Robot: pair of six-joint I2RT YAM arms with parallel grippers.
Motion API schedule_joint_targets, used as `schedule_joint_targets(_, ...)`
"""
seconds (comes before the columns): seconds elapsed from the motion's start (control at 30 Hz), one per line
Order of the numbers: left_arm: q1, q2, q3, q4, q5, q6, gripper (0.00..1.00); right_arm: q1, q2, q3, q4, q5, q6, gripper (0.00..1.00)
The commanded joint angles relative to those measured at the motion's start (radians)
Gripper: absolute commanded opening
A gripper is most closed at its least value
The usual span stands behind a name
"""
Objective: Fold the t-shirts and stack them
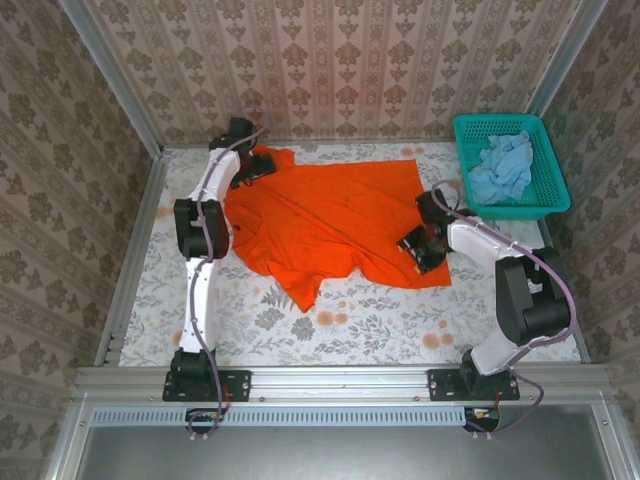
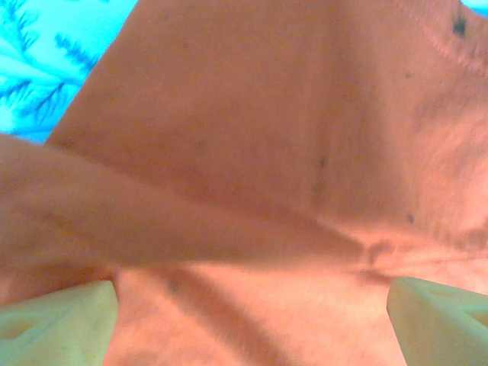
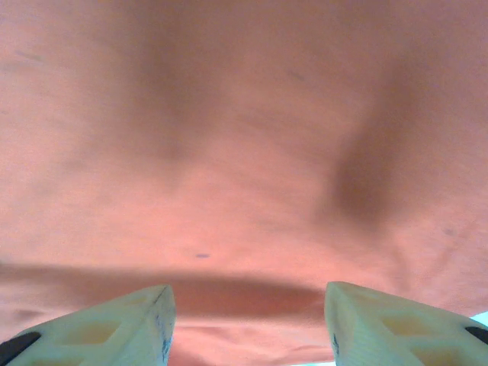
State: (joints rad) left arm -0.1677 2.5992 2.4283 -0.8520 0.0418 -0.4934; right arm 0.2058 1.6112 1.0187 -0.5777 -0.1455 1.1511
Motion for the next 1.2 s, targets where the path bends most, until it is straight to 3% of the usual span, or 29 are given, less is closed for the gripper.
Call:
schedule_joint_targets(0.0, -0.003, -0.179, -0.109, -0.025, -0.010, 0.019, 0.93, -0.002, 0.037, 0.166, -0.060, 0.102, -0.061, 0.56)
schedule_joint_targets(0.17, -0.049, -0.408, -0.463, 0.001, -0.029, 0.016, 0.87, -0.021, 0.234, 0.401, -0.054, 0.160, -0.141, 0.54)
schedule_joint_targets(0.3, -0.068, -0.533, -0.716, 0.027, -0.001, 0.021, 0.68, -0.041, 0.443, 0.611, -0.094, 0.195, -0.210, 0.48)
schedule_joint_targets(0.53, -0.057, -0.571, -0.895, 0.023, 0.009, 0.017, 0.64, -0.081, 0.680, 0.862, -0.151, 0.230, -0.285, 0.38)
schedule_joint_targets(0.73, -0.026, -0.494, -0.880, 0.001, -0.038, 0.023, 0.64, -0.098, 0.783, 0.965, -0.174, 0.205, -0.318, 0.39)
schedule_joint_targets(0.93, 0.007, -0.358, -0.715, -0.064, -0.115, 0.068, 0.64, -0.127, 0.868, 1.073, -0.182, 0.170, -0.322, 0.44)
schedule_joint_targets(1.0, 0.018, -0.312, -0.644, -0.087, -0.133, 0.081, 0.59, -0.131, 0.909, 1.137, -0.205, 0.160, -0.329, 0.45)
schedule_joint_targets(1.17, 0.037, -0.248, -0.481, -0.144, -0.169, 0.079, 0.65, -0.137, 0.980, 1.339, -0.300, 0.141, -0.357, 0.51)
